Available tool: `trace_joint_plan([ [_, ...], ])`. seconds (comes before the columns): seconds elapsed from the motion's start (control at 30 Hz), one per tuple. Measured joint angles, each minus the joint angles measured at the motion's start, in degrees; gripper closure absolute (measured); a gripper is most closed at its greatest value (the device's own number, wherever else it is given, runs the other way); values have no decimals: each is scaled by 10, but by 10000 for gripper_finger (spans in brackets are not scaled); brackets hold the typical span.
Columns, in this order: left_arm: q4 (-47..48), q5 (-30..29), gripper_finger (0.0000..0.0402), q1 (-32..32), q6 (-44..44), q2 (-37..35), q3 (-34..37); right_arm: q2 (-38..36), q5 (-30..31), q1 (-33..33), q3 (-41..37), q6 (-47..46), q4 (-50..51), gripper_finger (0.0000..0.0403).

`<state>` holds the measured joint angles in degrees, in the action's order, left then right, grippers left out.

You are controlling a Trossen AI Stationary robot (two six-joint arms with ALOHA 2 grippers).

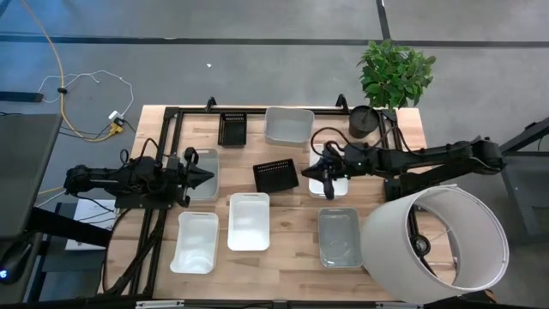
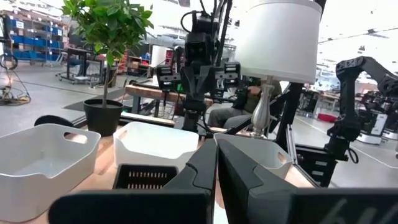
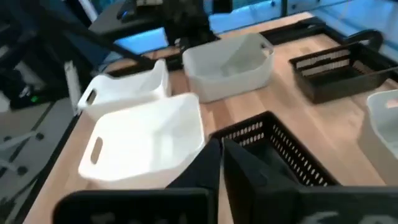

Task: Stack baskets by color
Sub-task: Stack the top black bin on top of the black bin

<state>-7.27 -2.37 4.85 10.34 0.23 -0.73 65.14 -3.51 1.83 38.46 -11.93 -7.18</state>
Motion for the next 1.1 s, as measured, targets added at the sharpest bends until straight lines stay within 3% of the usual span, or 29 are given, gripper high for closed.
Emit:
trace_joint_plan([
  [0.13,0,0,398,0,0,0,0,-5,-12,0,-20,-2,-22,400],
  [0.33,0,-10,398,0,2,0,0,-72,32,0,-170,-92,-245,402],
  [0.43,-5,-19,398,0,2,0,0,-121,59,2,-213,-101,-304,403],
  [0.63,-4,-30,398,0,2,0,0,-179,64,2,-221,-77,-288,403],
  [0.9,-10,-34,398,0,19,0,0,-185,64,1,-221,-77,-286,403],
  [1.1,-24,-87,380,0,122,0,0,-185,64,0,-221,-77,-280,403],
])
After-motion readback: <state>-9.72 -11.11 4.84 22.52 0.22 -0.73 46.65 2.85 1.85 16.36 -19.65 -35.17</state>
